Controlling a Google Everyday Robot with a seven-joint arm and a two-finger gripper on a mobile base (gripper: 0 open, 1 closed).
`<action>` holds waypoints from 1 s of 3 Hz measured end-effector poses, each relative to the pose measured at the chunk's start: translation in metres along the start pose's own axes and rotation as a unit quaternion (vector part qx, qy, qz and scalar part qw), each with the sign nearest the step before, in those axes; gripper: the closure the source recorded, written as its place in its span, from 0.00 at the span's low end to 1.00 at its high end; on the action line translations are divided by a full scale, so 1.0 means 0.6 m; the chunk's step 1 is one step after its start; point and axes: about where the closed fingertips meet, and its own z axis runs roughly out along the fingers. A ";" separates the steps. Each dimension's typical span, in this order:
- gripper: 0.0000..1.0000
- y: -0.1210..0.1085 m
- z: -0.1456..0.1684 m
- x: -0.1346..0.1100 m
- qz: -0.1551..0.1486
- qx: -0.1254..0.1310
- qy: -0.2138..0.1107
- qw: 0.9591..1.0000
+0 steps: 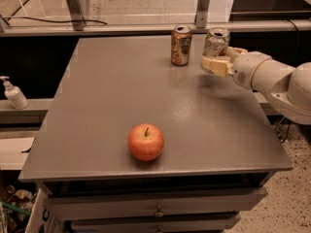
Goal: Move 7up can near orange can
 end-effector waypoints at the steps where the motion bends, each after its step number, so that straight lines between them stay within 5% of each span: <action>1: 1.00 -0.022 0.028 0.012 0.015 0.008 0.001 1.000; 3: 1.00 -0.024 0.085 0.031 0.018 -0.005 0.013 1.000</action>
Offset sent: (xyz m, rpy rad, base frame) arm 0.0582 0.0009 -0.0238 0.0283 0.0401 -0.0161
